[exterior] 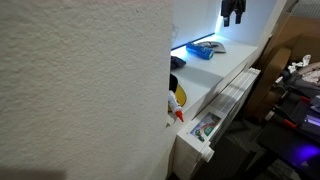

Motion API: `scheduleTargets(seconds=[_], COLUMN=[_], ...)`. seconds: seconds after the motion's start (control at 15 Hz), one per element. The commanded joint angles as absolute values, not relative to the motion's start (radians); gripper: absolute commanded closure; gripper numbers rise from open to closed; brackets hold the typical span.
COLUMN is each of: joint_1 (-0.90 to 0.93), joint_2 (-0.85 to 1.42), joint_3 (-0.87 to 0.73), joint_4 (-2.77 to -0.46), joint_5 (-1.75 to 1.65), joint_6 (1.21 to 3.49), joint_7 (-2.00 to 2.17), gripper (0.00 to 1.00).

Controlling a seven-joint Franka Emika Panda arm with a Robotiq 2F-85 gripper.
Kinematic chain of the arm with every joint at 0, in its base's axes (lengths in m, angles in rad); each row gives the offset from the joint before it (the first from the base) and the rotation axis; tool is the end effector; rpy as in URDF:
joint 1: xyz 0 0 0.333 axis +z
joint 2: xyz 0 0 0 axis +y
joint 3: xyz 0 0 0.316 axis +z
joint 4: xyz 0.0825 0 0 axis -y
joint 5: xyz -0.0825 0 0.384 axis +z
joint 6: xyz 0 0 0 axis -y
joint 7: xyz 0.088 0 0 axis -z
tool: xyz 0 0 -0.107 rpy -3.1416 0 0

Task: Pick up the pack of tennis balls.

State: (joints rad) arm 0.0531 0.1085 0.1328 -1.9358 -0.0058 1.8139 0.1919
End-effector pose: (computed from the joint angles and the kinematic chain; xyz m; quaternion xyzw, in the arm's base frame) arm 0.5476 0.1009 0.4128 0.9934 -0.0015 -0.1133 0.0171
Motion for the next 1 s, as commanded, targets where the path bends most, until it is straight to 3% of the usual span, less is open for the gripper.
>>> scheduleTargets(seconds=[0.0,0.13,0.2,0.93], joint_1=[0.065,0.072,0.081,0.16], joint_2=[0.115,0.168,0.116,0.243], joint_3=[0.117,0.109,0.113,0.197], joint_4=[-1.897,-1.812,-1.897,-1.811], joint_5=[0.016,-0.023,-0.009,0.017], joint_6=[1.761,1.592,1.72,1.569], joint_7=[-0.016,-0.014,0.012,-0.334], gripper=[0.0,0.0,0.0,0.0])
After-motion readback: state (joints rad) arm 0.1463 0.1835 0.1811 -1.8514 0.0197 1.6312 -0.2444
